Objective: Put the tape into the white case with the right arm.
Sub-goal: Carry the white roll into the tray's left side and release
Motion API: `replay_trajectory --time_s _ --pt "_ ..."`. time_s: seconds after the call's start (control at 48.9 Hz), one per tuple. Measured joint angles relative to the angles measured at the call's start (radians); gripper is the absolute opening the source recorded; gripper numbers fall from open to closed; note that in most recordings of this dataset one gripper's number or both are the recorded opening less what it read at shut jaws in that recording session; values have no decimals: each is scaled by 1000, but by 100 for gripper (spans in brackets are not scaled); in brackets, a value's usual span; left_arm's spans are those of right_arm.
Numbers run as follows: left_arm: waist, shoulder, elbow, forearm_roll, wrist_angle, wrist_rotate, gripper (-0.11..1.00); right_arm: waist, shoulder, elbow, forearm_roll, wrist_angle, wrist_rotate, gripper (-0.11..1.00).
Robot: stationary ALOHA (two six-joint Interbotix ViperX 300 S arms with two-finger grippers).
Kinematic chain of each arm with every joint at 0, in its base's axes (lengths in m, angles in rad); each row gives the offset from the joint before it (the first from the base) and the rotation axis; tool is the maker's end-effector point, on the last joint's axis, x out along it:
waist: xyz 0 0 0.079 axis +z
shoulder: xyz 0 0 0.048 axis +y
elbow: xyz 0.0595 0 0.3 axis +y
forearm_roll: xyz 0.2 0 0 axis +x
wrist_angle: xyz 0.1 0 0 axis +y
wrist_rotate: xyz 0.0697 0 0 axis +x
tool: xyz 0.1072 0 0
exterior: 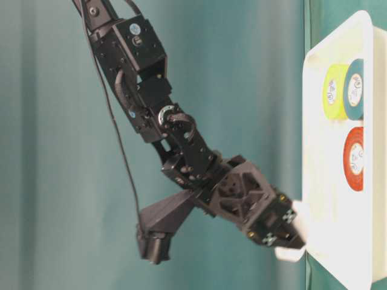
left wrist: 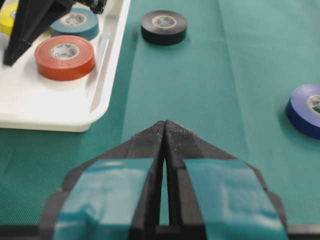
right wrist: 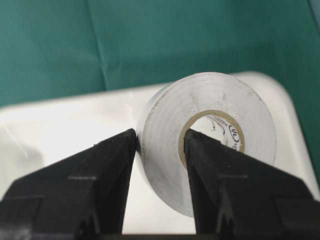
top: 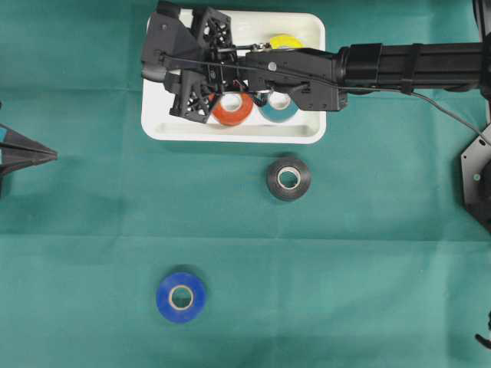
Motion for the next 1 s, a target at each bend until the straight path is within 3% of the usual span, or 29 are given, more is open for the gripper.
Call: replay_trajectory --time_s 0.368,0.921,1.003 --pt "0 0 2 0 0 0 0 -31 -55 84 0 -11 11 3" --pt "0 0 2 0 2 0 0 -38 -55 103 0 -48 8 3" --pt "0 0 2 0 0 0 0 -40 -55 103 0 -46 9 13"
